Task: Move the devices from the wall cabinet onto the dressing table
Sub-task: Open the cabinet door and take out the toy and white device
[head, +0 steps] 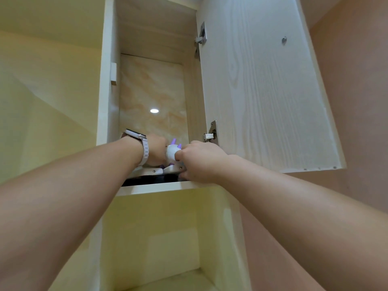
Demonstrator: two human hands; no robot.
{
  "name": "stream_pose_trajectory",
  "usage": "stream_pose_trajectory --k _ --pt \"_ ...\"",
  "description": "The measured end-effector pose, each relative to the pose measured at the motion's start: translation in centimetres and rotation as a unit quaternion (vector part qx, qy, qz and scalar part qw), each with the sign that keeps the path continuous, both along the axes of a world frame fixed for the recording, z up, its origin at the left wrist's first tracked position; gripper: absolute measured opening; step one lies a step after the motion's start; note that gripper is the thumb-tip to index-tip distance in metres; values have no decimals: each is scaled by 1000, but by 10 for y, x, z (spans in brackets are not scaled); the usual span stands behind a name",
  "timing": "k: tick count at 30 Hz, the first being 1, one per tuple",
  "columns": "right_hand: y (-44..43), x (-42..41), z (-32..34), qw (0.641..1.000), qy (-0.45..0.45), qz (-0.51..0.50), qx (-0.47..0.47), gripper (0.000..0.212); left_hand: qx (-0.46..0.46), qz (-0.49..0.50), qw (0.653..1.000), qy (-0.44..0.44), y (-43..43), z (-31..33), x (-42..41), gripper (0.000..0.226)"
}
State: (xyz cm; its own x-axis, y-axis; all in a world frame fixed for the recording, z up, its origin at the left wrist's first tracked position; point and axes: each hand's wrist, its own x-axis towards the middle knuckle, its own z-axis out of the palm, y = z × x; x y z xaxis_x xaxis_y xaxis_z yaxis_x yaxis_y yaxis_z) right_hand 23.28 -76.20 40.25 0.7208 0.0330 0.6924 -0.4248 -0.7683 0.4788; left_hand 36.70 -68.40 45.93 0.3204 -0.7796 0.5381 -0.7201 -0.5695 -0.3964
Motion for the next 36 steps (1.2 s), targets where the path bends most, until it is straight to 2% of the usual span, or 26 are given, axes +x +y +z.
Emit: stream_pose_trajectory --k 3,6,9,12,15,19,23,26,30,33,36 --pt "-4 7 1 1000 5 7 27 26 33 47 997 -51 -3 2 1 11" --pt "-6 12 2 999 0 12 41 19 66 94 988 -102 0 1 -4 26" --pt "-6 11 0 999 -10 33 17 12 75 101 984 -124 4 1 -4 29" --pt "-5 9 -3 998 -27 48 -19 19 36 68 986 -151 9 0 7 57" --pt "-3 6 -6 995 -48 64 -58 21 -39 46 983 -175 15 1 7 27" --pt "-1 5 -14 981 -132 124 -70 12 -157 -16 970 -184 28 0 -4 24" --pt "3 0 -29 940 -276 202 2 25 -277 -98 939 -179 43 -8 -19 22" --pt "10 -12 -39 901 -350 242 80 21 -345 -131 919 -137 62 -21 -33 23" --pt "23 -26 -61 851 -370 306 211 11 -414 -141 897 -62 85 -45 -42 37" --pt "36 -29 -82 820 -371 342 270 18 -442 -154 879 -88 99 -66 -47 37" --pt "46 -32 -100 768 -384 380 344 26 -465 -162 864 -101 109 -82 -53 35"
